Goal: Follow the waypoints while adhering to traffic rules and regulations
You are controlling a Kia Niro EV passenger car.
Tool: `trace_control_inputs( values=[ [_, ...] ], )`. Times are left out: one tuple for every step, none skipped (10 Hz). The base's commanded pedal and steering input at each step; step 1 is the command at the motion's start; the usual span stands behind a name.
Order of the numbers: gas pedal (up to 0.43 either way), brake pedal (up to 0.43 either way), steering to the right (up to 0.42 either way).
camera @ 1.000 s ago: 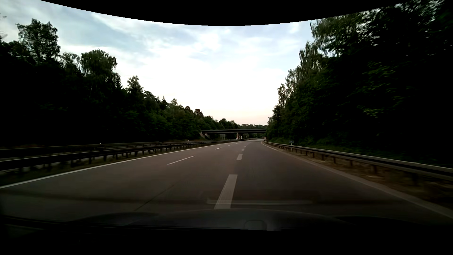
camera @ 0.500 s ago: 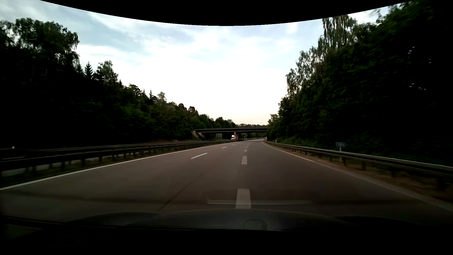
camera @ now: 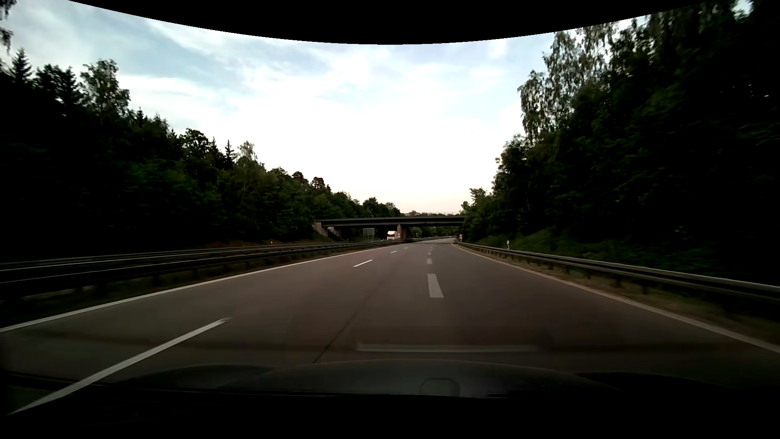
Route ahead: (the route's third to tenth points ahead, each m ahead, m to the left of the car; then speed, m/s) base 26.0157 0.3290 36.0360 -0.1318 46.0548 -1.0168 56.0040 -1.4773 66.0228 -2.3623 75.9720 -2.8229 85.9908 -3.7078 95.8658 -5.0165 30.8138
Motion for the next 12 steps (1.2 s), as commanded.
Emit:
trace_control_inputs(
  values=[
    [0.669, 0.006, 0.005],
    [0.669, 0.006, 0.005],
    [0.65, 0.006, 0.005],
    [0.63, 0.006, 0.005],
    [0.622, 0.006, 0.005],
    [0.61, 0.006, 0.006],
    [0.598, 0.006, 0.006],
    [0.598, 0.006, 0.006],
    [0.579, 0.006, 0.006],
    [0.571, 0.006, 0.006],
    [0.571, 0.006, 0.006],
    [0.559, 0.006, 0.006]
  ],
)
